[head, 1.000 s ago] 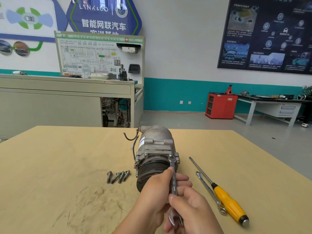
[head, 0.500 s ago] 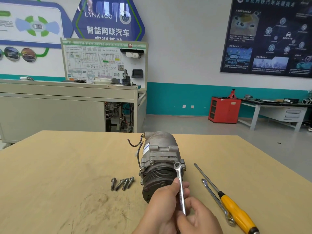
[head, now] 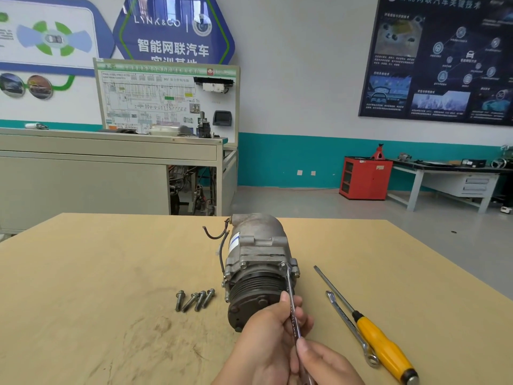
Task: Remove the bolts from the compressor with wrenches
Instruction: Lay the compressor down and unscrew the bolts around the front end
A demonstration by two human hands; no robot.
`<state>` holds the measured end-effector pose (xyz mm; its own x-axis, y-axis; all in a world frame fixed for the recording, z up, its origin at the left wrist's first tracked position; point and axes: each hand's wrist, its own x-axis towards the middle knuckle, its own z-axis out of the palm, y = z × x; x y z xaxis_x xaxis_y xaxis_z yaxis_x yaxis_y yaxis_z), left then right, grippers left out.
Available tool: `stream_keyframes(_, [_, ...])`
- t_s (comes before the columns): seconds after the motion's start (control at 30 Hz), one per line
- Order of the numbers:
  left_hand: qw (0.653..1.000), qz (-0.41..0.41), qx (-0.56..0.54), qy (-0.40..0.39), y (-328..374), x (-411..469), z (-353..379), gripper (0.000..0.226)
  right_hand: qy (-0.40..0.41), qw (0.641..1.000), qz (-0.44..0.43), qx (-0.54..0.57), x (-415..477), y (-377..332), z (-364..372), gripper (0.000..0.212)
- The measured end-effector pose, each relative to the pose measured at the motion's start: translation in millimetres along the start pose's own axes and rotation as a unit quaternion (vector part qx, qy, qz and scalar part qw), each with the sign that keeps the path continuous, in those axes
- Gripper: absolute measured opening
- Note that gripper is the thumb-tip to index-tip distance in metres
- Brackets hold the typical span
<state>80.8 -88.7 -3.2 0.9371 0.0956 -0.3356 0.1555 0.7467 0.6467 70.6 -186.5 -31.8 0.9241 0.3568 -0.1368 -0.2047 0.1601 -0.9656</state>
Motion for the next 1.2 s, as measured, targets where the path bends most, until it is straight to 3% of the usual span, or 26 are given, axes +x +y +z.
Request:
stream_keyframes(0.13, [0.993, 0.035, 0.107, 0.022, -5.1, 6.9, -4.4, 0.038, -0.007, 0.998, 0.046, 0.049, 2.7, -0.5, -1.9, 0.044])
stream_keyframes(0.23, [0.959, 0.102, 0.265, 0.017, -9.0, 7.6, -8.2, 0.04, 0.021, 0.993, 0.077, 0.084, 2.3, -2.5, -2.0, 0.037])
stream_keyframes(0.33, [0.933, 0.142, 0.331, 0.0, -12.7, 6.4, -7.0, 0.033, 0.063, 0.99, 0.075, 0.098, -0.7, -8.6, -2.8, 0.033])
stream_keyframes(0.53, [0.935, 0.154, 0.319, -0.002, -18.9, 1.6, -2.4, 0.032, 0.063, 0.995, 0.068, 0.042, -6.2, -9.0, -8.2, 0.038])
stream_keyframes(1.2, [0.95, 0.16, 0.268, -0.024, -14.2, 0.8, -1.3, 0.031, 0.063, 0.997, -0.012, 0.048, -0.7, -5.7, -6.5, 0.049])
